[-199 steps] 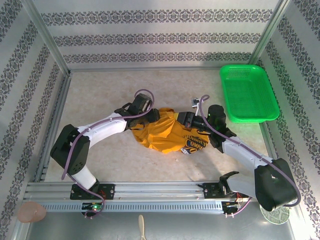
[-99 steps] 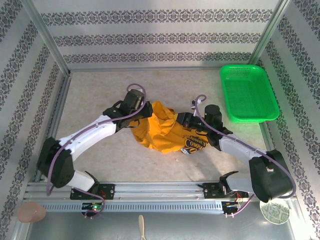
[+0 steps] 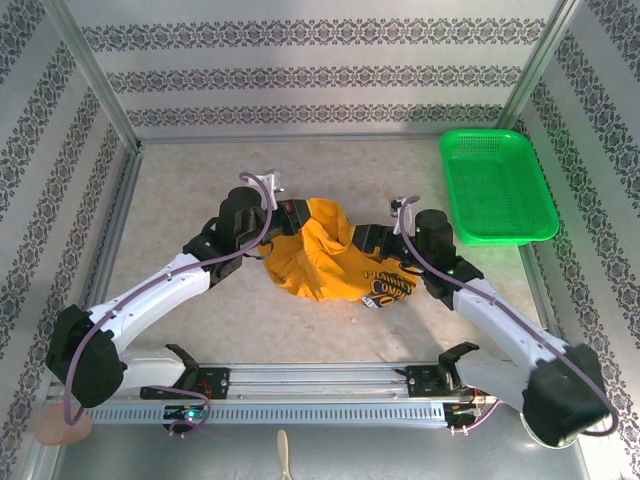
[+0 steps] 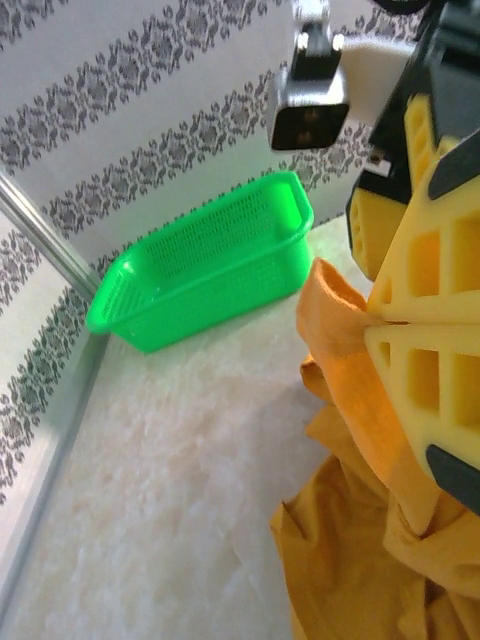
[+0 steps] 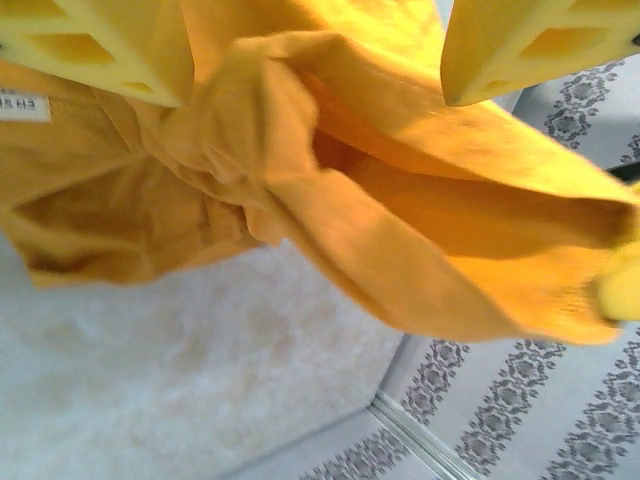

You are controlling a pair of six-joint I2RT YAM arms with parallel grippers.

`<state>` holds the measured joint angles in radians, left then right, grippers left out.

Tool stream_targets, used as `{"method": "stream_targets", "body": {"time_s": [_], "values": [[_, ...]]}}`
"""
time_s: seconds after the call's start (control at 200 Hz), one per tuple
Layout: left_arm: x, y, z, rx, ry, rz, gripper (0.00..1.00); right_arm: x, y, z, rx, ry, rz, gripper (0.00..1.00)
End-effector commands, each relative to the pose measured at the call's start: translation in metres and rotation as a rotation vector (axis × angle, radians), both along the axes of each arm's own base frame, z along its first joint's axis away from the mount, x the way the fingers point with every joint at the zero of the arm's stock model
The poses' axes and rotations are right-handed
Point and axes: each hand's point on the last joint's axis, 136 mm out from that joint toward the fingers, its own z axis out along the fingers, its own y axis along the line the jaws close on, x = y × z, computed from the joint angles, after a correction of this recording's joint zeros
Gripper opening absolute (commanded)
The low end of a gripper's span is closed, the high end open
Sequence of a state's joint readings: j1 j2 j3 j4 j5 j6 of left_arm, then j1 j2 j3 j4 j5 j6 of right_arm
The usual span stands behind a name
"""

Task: Fold the inside-out t-shirt

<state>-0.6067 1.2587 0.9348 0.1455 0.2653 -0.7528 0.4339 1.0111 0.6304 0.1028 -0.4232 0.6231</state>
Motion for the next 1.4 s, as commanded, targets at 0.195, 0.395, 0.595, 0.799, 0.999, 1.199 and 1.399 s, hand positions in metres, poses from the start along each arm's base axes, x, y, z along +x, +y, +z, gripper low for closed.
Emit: {"method": "stream_targets", "body": {"time_s": [0.195,0.395,0.595,0.799,0.999,1.199,1.399], "values": [[-0.003,-0.008,0.03,-0.116,-0.069,-0.055,0.0,0.02,0.006,0.009,-0.296,-0.059,-0.109,0.69],[-0.004,-0.009,0.028,-0.126,-0.062,-0.061,0.0,0.054,0.004,-0.009,-0.426,-0.017,-0.206,0.55],[0.0,0.005,0.003,-0.063,-0.022,0.018,0.0,0.047,-0.006,0.01,-0.359,-0.027,-0.132,0.0],[0.019,0.042,-0.043,0.062,0.042,0.183,0.11,-0.027,0.022,0.127,0.06,-0.191,0.282,0.0],[0.02,0.043,-0.04,0.095,0.015,0.168,0.54,-0.031,0.032,0.126,0.185,-0.171,0.384,0.0],[-0.002,0.038,-0.02,0.065,-0.025,0.09,0.61,-0.012,0.025,0.089,0.176,-0.098,0.31,0.0],[-0.028,0.033,-0.029,0.074,0.012,0.157,0.59,-0.007,0.018,0.07,0.16,-0.066,0.257,0.0]]}}
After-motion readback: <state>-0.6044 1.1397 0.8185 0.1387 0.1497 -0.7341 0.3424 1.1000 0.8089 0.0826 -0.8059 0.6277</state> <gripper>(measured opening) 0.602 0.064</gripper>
